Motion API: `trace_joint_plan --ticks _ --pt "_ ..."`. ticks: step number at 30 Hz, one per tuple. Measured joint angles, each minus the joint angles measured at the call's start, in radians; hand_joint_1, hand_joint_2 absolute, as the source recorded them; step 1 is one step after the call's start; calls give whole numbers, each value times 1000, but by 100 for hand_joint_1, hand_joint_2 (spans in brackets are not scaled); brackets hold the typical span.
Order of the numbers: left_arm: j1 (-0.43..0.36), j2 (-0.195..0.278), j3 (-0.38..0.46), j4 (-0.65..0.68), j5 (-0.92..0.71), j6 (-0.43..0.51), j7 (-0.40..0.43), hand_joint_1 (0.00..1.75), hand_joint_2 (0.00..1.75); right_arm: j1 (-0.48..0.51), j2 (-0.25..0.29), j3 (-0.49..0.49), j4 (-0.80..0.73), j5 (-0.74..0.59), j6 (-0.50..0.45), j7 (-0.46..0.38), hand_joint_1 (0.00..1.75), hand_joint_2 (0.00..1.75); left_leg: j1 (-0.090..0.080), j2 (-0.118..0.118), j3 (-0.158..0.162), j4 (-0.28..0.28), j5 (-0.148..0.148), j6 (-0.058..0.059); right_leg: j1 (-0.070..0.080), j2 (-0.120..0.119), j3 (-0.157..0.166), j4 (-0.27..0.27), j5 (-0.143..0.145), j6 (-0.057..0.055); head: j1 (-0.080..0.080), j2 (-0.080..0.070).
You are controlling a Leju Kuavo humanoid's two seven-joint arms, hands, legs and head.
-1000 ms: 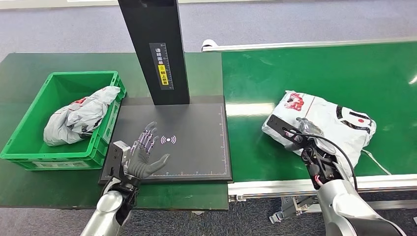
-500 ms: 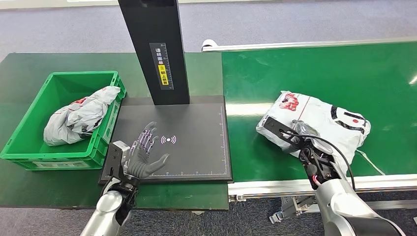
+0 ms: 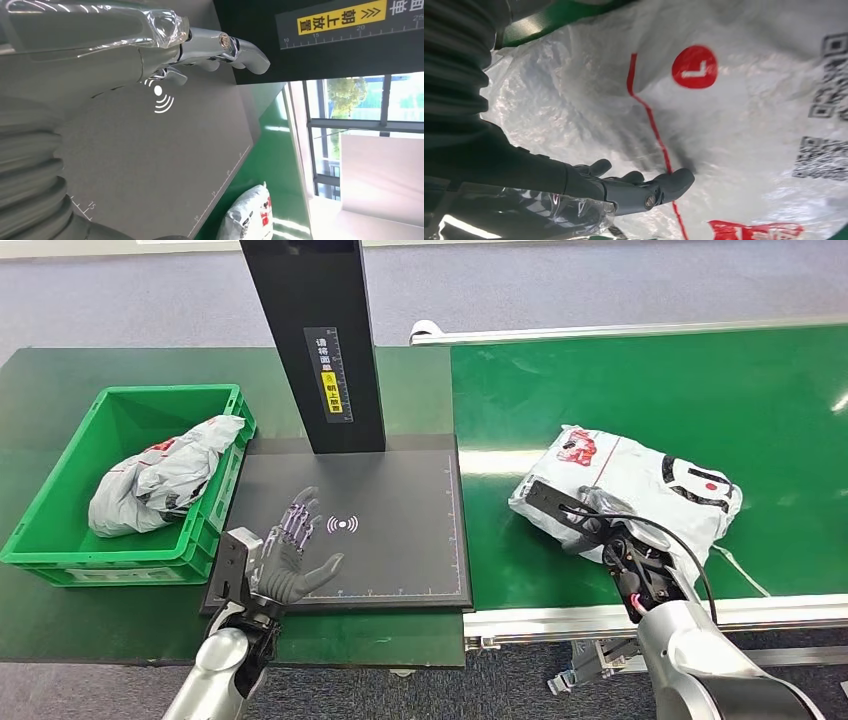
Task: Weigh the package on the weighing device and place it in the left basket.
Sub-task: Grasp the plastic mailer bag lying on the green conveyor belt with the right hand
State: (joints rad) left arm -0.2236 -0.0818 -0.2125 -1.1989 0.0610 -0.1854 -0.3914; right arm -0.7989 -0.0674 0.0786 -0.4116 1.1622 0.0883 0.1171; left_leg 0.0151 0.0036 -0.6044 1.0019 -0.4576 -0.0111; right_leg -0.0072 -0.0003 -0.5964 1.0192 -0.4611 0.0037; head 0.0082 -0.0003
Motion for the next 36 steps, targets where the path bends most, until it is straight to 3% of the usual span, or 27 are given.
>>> trace_joint_plan --ticks 3,6,22,23,26,27,32,36 --pt "1 1 1 1 0 1 -4 0 175 -3 9 8 4 -6 5 -27 144 175 0 0 0 0 0 0 0 0 0 0 0 0 0 0" --pt "4 1 6 1 0 2 -7 0 175 -7 17 16 5 -10 9 -51 161 175 0 0 0 0 0 0 0 0 0 0 0 0 0 0" --pt "6 3 13 7 -3 2 -15 0 175 -12 33 62 5 -63 37 -118 174 175 0 0 0 0 0 0 0 0 0 0 0 0 0 0" --pt "6 3 14 7 -3 1 -16 0 175 -12 33 65 5 -68 37 -131 137 175 0 0 0 0 0 0 0 0 0 0 0 0 0 0" --pt "6 3 17 7 -3 0 -19 0 175 -13 34 79 4 -80 24 -175 7 175 0 0 0 0 0 0 0 0 0 0 0 0 0 0" --pt "7 3 19 7 -3 0 -19 0 175 -14 34 84 3 -84 4 -193 0 175 0 0 0 0 0 0 0 0 0 0 0 0 0 0" --pt "24 4 25 -5 -3 -3 -21 0 175 -17 51 103 -32 -109 -143 -271 0 175 0 1 0 0 0 0 0 0 0 0 0 0 0 0" --pt "26 4 25 -10 -3 -11 -19 0 175 -19 66 138 -43 -76 -130 -224 0 175 0 0 0 0 0 0 0 0 0 0 0 0 0 0"
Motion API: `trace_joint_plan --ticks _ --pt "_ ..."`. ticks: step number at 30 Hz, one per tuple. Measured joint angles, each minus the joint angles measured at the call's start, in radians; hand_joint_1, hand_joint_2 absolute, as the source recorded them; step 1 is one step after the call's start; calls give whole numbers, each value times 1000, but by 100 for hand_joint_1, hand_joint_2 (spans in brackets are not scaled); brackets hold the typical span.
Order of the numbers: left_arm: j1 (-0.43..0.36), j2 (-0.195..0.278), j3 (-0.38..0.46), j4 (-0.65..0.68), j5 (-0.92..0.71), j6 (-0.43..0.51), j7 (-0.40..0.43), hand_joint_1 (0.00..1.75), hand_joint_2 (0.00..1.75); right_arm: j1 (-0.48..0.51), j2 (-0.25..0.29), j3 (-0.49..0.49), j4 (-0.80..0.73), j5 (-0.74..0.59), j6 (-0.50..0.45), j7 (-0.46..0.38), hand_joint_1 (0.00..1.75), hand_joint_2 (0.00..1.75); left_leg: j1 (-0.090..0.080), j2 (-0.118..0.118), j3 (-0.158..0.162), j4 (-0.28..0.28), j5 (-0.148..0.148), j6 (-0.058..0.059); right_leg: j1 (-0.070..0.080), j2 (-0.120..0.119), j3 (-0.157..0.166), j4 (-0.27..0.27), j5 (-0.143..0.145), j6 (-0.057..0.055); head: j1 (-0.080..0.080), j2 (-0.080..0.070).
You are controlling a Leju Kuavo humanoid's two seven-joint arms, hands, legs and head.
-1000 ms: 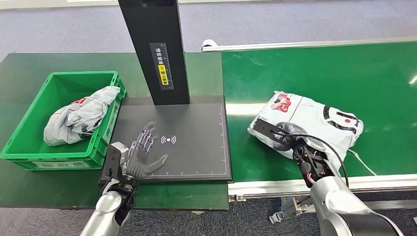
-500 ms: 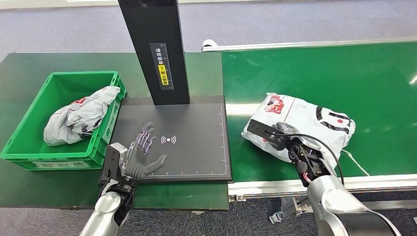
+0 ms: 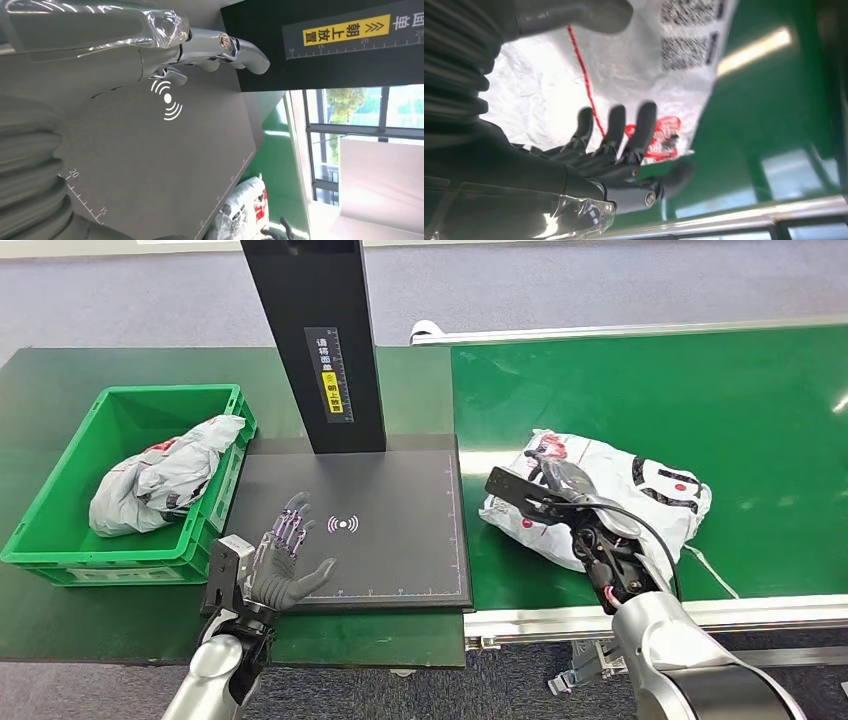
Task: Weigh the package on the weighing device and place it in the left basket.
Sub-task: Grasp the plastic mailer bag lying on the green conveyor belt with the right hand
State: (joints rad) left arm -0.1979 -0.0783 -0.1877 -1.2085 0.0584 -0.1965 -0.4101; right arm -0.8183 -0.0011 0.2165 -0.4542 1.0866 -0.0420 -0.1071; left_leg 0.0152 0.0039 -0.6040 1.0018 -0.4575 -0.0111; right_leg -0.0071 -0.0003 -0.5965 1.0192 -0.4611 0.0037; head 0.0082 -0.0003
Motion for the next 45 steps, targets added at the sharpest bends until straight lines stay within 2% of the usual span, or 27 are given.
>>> trace_joint_plan --ticks 7,13,18,24,25,28,29,30,45 --pt "-12 0 0 0 3 -9 4 0 175 -6 29 62 24 20 71 54 0 175 0 0 0 0 0 0 0 0 0 0 0 0 0 0" --pt "-23 -3 0 17 2 -9 4 0 175 -12 43 90 62 10 239 146 0 175 0 0 0 0 0 0 0 0 0 0 0 0 0 0" --pt "-31 -3 0 35 2 -7 3 0 175 -13 44 105 80 7 278 185 0 175 0 0 0 0 0 0 0 0 0 0 0 0 0 0" --pt "-32 -3 0 46 2 -7 2 0 175 -14 44 114 91 8 280 191 0 175 0 0 0 0 0 0 0 0 0 0 0 0 0 0" --pt "-32 -3 0 47 2 -6 2 0 175 -14 44 117 92 10 280 191 9 175 0 0 0 0 0 0 0 0 0 0 0 0 0 0" --pt "-32 -3 0 48 2 -2 2 0 175 -14 44 127 94 16 278 188 135 175 0 0 0 0 0 0 0 0 0 0 0 0 0 0" --pt "-31 -3 0 48 2 -1 2 0 175 -14 44 131 94 18 276 186 170 175 0 0 0 0 0 0 0 0 0 0 0 0 0 0" --pt "-31 -3 0 47 2 0 2 0 175 -14 44 134 94 19 274 183 175 175 0 0 0 0 0 0 0 0 0 0 0 0 0 0" --pt "-28 -2 0 46 -2 -3 7 0 175 -22 40 165 95 -6 309 132 175 175 0 0 0 0 0 0 0 0 0 0 0 0 0 0"
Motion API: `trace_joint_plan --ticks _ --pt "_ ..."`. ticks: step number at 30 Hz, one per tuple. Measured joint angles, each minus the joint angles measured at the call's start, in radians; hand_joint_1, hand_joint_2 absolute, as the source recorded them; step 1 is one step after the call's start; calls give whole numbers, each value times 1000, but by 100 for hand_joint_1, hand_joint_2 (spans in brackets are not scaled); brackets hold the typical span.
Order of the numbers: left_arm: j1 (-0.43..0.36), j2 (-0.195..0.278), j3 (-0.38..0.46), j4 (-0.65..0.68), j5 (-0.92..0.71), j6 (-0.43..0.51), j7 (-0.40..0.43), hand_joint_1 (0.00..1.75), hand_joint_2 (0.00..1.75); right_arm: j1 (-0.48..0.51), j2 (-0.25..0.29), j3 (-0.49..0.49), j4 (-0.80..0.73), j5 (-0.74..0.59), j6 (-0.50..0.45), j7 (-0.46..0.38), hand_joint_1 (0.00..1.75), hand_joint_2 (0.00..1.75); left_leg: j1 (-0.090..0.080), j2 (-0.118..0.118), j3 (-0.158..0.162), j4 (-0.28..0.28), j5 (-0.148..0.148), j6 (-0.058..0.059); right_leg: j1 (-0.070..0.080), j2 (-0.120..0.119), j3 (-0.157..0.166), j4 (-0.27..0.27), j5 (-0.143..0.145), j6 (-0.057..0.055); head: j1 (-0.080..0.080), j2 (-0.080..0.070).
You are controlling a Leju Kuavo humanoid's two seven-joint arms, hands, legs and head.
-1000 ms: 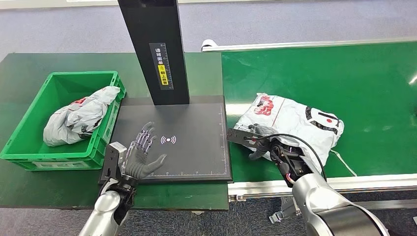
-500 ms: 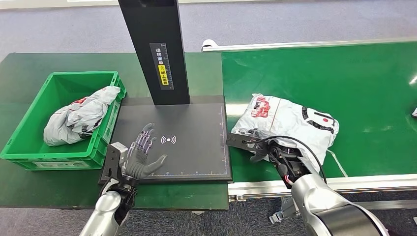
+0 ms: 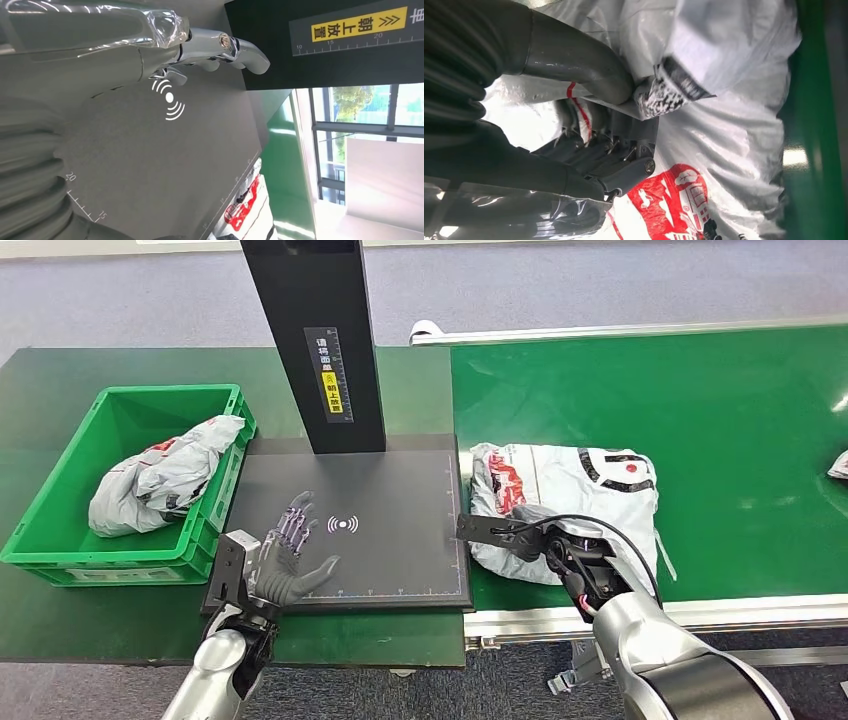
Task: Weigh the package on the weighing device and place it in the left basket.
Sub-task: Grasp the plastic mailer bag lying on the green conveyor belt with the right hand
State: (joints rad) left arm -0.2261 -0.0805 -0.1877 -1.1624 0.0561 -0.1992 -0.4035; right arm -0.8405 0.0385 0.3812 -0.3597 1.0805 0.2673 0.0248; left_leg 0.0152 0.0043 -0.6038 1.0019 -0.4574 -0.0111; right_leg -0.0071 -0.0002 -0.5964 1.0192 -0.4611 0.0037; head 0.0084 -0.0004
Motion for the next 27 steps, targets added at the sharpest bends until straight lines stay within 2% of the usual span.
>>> trace_joint_plan --ticks 16,21,23,27 --pt "0 0 0 0 -3 -6 6 0 175 -1 -2 9 0 -11 2 -1 175 175 0 0 0 0 0 0 0 0 0 0 0 0 0 0" --pt "0 0 0 0 -4 -7 6 0 175 -1 -3 15 0 -23 -12 -37 175 175 0 0 0 0 0 0 0 0 0 0 0 0 0 0" --pt "4 0 0 -3 -4 -7 5 0 175 0 -3 16 -2 -39 -66 -79 175 175 0 0 0 0 0 0 0 0 0 0 0 0 0 0" --pt "39 1 7 -46 -3 9 -5 0 175 3 5 -3 -46 -151 -302 -202 175 175 0 1 0 0 0 0 0 0 0 0 0 0 0 0"
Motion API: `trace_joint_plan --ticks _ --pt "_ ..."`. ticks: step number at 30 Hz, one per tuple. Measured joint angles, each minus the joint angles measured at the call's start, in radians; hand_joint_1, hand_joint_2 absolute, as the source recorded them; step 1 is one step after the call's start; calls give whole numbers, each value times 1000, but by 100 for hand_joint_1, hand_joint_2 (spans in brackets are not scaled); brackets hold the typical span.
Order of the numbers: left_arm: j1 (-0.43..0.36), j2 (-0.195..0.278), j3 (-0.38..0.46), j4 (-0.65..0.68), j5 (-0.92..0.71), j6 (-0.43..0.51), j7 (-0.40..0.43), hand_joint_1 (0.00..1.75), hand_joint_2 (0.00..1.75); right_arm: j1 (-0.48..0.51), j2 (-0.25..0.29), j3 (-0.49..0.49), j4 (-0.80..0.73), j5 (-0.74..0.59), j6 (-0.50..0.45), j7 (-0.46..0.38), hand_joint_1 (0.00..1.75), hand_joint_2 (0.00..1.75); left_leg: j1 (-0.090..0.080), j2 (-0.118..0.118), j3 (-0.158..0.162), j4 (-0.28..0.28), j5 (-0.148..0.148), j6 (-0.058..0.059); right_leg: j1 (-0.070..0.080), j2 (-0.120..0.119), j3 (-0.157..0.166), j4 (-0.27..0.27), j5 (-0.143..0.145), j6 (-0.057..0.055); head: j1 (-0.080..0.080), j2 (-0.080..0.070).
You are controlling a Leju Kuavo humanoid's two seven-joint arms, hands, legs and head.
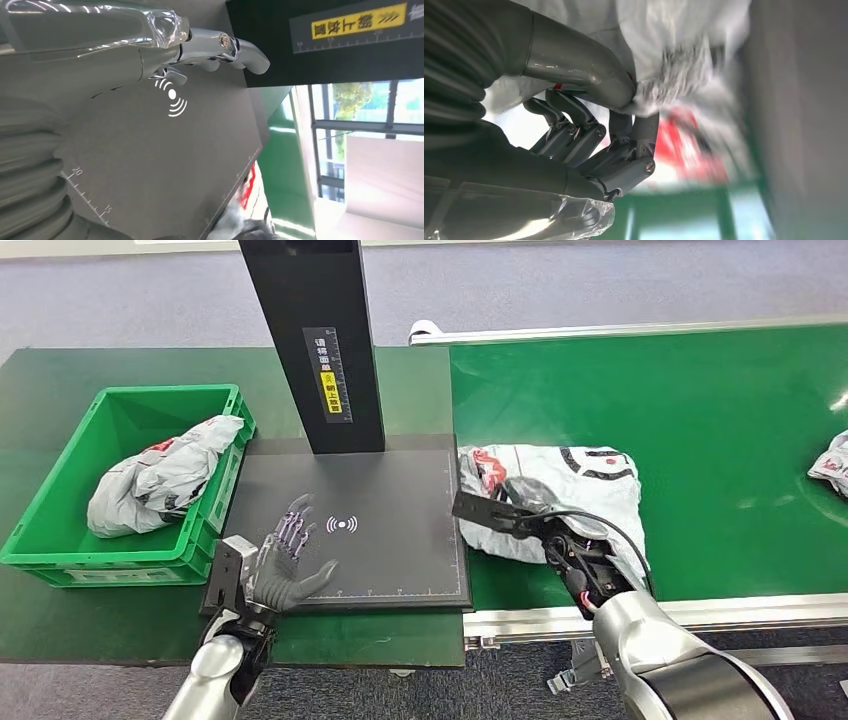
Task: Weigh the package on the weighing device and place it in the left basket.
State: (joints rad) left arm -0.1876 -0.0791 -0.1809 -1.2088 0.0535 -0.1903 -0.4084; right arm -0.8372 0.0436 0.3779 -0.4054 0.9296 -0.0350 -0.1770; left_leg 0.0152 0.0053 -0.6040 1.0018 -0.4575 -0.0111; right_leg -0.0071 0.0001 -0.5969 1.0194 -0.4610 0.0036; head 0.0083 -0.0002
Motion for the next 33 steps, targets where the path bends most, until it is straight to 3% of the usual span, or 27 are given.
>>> trace_joint_plan --ticks 4,9,14,18,22,27,29,33 --pt "26 -1 15 -60 -21 100 -39 0 175 30 13 -69 -127 -205 -130 -130 175 175 0 -1 0 0 0 0 0 0 0 0 0 0 0 0" --pt "31 -8 39 -116 -32 265 -129 0 175 91 31 -166 -312 -501 -167 -311 175 175 0 -1 0 0 0 0 0 0 0 0 0 0 0 0" --pt "30 -9 44 -137 -28 311 -157 0 175 128 39 -211 -445 -701 -193 -426 175 175 0 -1 0 0 0 0 0 0 0 0 0 0 0 0" --pt "29 -11 44 -138 -20 349 -194 0 175 164 46 -222 -529 -785 -256 -503 175 175 0 -1 0 0 0 0 0 0 0 0 0 0 0 0" --pt "29 -12 44 -156 14 393 -229 0 175 196 52 -172 -578 -691 -318 -516 175 175 0 0 0 0 0 0 0 0 0 0 0 0 0 0" --pt "20 -11 46 -183 38 415 -240 0 175 183 87 34 -527 -424 -484 -506 175 175 1 0 1 -1 0 0 1 0 0 0 0 0 0 0" --pt "13 -12 46 -188 27 428 -245 0 175 167 107 125 -483 -343 -490 -475 175 175 1 0 1 -1 0 -1 1 0 0 0 0 -1 0 0" --pt "-2 -10 46 -195 19 456 -257 0 175 135 143 278 -388 -232 -401 -387 175 175 1 0 1 -1 0 0 1 0 1 0 0 -1 0 0"
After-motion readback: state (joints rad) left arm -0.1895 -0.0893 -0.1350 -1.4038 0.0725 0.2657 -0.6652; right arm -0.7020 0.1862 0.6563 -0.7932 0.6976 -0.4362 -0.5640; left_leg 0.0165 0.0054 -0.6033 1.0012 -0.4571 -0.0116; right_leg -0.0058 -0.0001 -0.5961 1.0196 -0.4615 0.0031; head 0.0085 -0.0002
